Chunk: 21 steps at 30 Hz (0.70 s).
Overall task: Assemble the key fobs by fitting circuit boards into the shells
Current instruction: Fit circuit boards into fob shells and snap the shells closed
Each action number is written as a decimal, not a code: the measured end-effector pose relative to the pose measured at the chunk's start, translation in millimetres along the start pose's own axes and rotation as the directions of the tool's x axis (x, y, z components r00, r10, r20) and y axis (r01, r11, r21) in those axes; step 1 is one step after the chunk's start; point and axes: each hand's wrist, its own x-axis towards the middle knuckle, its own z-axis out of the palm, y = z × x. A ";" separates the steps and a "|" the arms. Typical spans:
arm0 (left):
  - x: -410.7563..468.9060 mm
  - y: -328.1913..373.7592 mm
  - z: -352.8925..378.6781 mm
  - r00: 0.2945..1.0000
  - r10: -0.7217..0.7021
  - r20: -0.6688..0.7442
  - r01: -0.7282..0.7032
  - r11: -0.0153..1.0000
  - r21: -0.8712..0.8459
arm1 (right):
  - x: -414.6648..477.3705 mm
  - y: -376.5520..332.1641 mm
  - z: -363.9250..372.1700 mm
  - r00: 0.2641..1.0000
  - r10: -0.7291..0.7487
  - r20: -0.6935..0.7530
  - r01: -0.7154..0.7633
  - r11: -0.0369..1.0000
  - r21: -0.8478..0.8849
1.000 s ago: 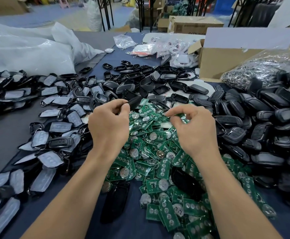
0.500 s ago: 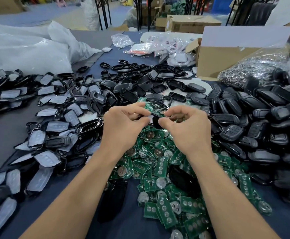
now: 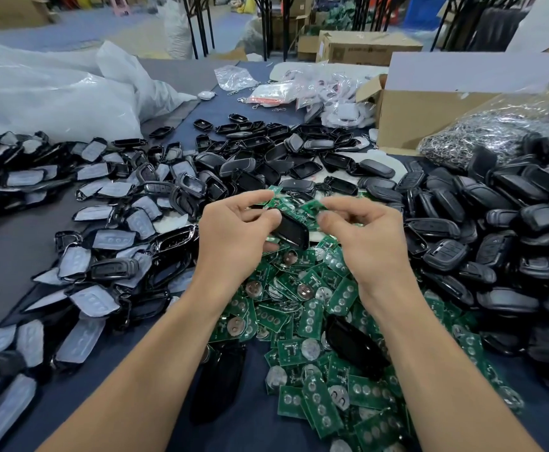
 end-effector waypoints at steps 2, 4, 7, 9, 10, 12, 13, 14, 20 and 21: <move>-0.9 1.3 -0.4 1.000 0.018 -0.018 -0.017 0.999 0.034 | -1.2 -0.2 0.1 1.000 0.014 0.006 -0.013 1.000 -0.013; -2.0 1.9 -0.6 0.998 0.031 -0.045 -0.029 0.999 0.043 | -3.0 -2.1 1.1 0.999 0.032 0.005 -0.032 0.999 -0.008; -3.5 2.4 0.1 0.997 0.035 -0.066 -0.032 0.998 0.049 | -6.1 -4.7 4.3 1.000 -0.002 0.005 0.002 0.999 -0.034; -3.3 3.2 0.4 0.998 0.024 -0.057 -0.023 0.999 0.028 | -7.4 -5.2 5.3 0.999 -0.043 -0.016 0.042 0.996 -0.076; -2.9 3.3 0.4 0.999 0.010 -0.038 -0.010 1.000 0.001 | -7.4 -4.4 4.9 0.998 -0.055 -0.032 0.052 0.995 -0.089; -2.0 3.5 0.3 0.999 -0.036 0.036 0.039 0.996 -0.079 | -6.5 -2.5 3.5 0.997 -0.059 -0.051 0.052 0.992 -0.114; -1.9 3.7 0.3 0.995 -0.060 0.077 0.068 0.991 -0.115 | -6.0 -1.2 2.3 0.997 -0.056 -0.051 0.049 0.990 -0.129; -1.9 3.9 0.3 0.991 -0.078 0.112 0.094 0.985 -0.142 | -5.3 -0.3 1.0 0.997 -0.057 -0.053 0.049 0.989 -0.141; -3.5 9.2 -3.4 0.977 -0.126 0.174 0.160 0.967 -0.198 | -4.1 -3.1 -1.6 0.981 -0.103 -0.167 0.083 0.989 -0.119; -3.8 9.0 -3.3 0.981 -0.111 0.162 0.139 0.976 -0.169 | -5.3 -5.0 -1.4 0.979 -0.114 -0.172 0.099 0.991 -0.091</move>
